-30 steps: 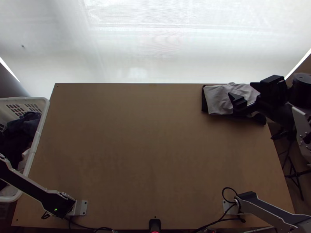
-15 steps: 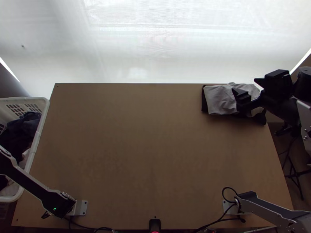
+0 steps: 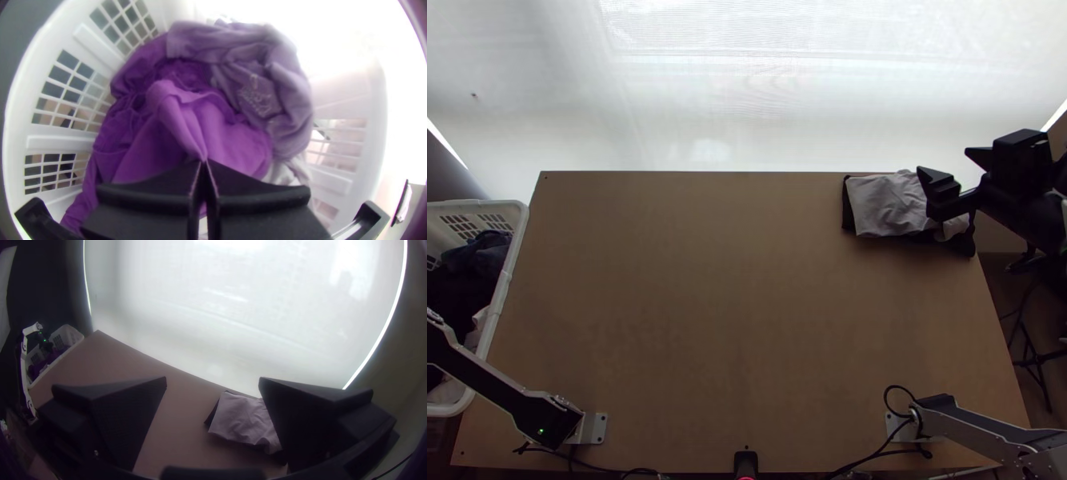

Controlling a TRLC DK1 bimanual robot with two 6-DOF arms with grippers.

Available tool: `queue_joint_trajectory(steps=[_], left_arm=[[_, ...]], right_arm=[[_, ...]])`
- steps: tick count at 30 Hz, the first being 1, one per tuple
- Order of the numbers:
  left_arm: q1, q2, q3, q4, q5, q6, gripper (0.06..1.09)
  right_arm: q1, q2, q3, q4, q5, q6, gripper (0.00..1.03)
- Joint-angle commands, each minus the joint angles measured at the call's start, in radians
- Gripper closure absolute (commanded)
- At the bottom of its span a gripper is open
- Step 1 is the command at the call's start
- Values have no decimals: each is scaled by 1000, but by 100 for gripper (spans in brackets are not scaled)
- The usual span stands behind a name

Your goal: Fold the t-shirt

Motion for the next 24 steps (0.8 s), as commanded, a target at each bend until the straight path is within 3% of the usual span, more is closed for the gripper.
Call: queue_joint_trajectory(steps=[1,3,8,14,17,24], left_arm=[[12,-248,-59,-32,286,-33,105],[15,-366,-73,-30,353,-63,105],[17,-613,-11,-7,426,-205,105],[-9,-862,-8,14,610,-328,105],[-11,-955,-8,89,712,-437,105],[-8,-1140,-10,330,795,-679,105]], right_arm=[[-11,8,44,-9,1,15,6],[-12,8,43,-13,1,29,6],[-24,0,21,-18,1,49,6],[-40,-20,-14,-20,1,56,6],[-51,-38,-45,-18,1,55,6],[-61,-95,-158,10,1,52,6]])
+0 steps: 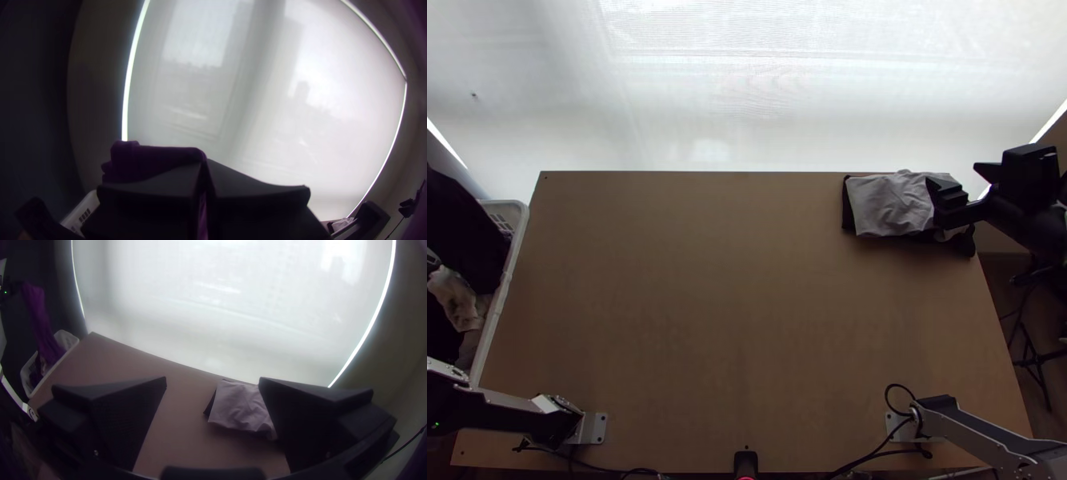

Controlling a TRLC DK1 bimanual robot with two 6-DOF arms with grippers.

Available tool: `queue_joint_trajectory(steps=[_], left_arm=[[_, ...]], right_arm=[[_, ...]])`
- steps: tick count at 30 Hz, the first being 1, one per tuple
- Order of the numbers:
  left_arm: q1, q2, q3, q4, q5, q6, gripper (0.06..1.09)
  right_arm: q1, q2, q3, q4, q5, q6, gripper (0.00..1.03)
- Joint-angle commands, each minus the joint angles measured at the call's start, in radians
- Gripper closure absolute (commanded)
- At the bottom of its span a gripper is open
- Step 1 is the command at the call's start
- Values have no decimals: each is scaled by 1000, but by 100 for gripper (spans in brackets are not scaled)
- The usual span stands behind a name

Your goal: Fold the t-shirt

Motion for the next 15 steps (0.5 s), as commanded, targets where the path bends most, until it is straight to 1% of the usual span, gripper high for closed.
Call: queue_joint_trajectory(steps=[1,3,5,8,12,14,15], left_arm=[[6,-194,-2,218,88,-235,105],[18,-203,0,290,90,-312,105],[15,-213,0,310,108,-340,105],[-17,-251,-22,310,179,-389,105],[-211,-317,-100,282,170,-393,105],[-338,-322,-124,247,134,-381,105],[-402,-323,-134,216,99,-343,105]], right_arm=[[-13,-54,-101,26,0,-1,6],[-13,-64,-117,29,0,-1,6],[-13,-72,-124,29,0,1,6],[-13,-80,-135,29,0,1,6],[-11,-86,-147,33,0,1,6],[-10,-89,-149,35,0,3,6],[-11,-90,-149,36,0,3,6]])
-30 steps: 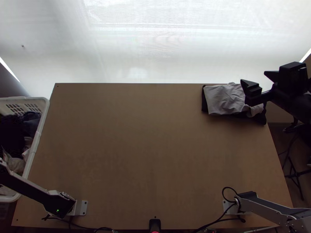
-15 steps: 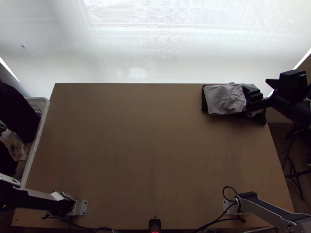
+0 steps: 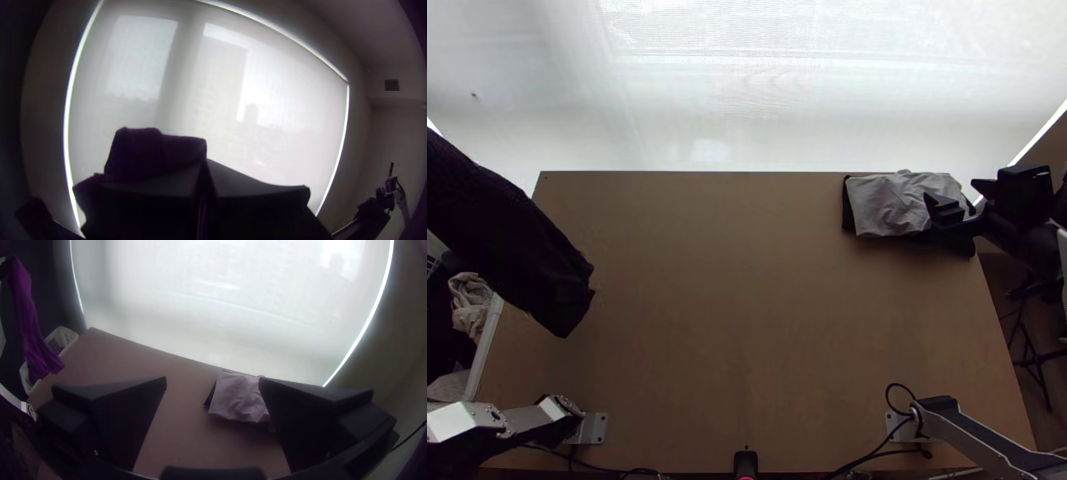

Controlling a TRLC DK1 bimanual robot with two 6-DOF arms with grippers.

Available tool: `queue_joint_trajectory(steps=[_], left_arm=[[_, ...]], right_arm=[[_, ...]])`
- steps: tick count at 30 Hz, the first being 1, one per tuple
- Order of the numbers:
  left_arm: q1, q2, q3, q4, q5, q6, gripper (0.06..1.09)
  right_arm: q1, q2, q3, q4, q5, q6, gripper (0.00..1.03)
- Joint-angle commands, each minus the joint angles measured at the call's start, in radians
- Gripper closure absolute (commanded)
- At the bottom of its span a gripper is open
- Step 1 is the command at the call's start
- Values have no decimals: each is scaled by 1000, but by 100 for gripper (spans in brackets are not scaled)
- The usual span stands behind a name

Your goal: Fold the t-shirt

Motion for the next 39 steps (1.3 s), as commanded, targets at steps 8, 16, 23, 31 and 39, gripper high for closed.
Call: queue_joint_trajectory(steps=[8,16,23,31,39], left_arm=[[-349,-82,-195,-345,-228,454,105],[-503,-128,-588,-403,-364,656,105],[-957,-114,-839,-256,-657,601,105],[-1285,-50,-841,-191,-765,564,105],[-1514,68,-831,-151,-791,534,105]], right_arm=[[-27,-29,-19,12,0,-37,6],[-32,-29,-25,29,0,-43,6],[-38,-31,-36,40,0,-57,6],[-52,-34,-50,51,0,-60,6],[-73,-21,-56,74,2,-68,6]])
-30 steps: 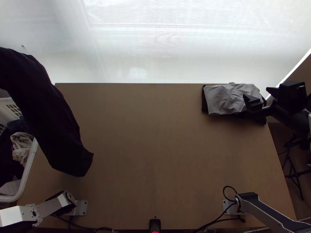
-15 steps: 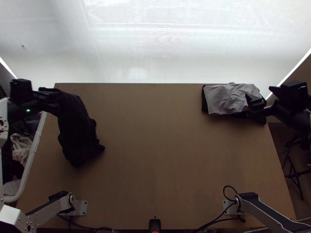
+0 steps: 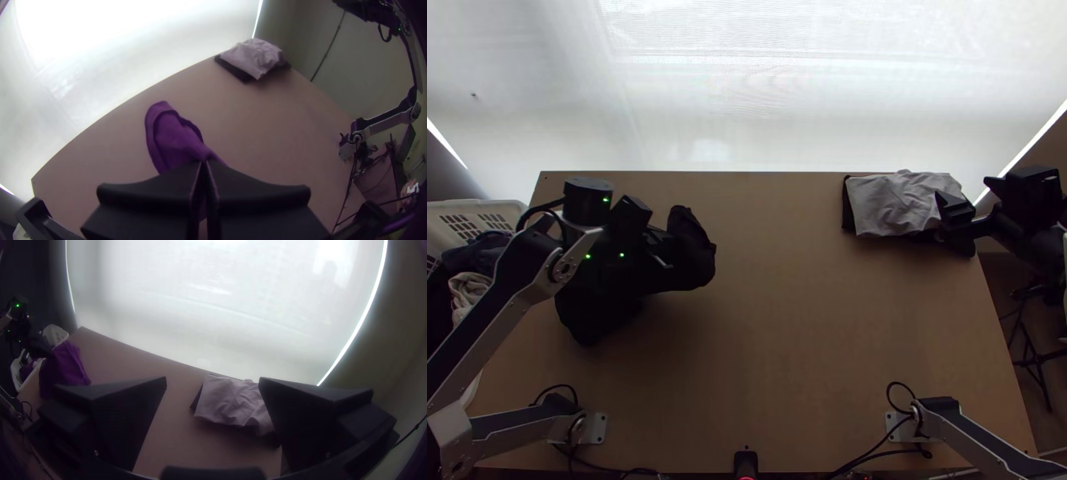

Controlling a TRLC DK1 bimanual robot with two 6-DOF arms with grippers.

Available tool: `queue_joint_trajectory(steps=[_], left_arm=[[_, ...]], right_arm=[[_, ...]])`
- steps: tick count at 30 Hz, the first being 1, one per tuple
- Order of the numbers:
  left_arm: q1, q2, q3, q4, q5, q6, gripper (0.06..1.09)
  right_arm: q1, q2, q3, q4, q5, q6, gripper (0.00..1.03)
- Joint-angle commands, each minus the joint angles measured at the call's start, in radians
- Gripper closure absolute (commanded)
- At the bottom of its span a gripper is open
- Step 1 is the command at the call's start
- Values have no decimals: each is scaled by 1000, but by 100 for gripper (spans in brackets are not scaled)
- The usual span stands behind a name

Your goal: Fold the t-shirt

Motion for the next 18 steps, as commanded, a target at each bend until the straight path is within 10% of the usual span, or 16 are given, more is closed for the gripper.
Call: queue_joint_trajectory(steps=[1,18], left_arm=[[-223,98,-2,66,-38,-39,105],[-549,639,386,286,-38,-192,105]], right_arm=[[-19,14,-6,18,1,-8,6],[-51,11,-121,73,1,-53,6]])
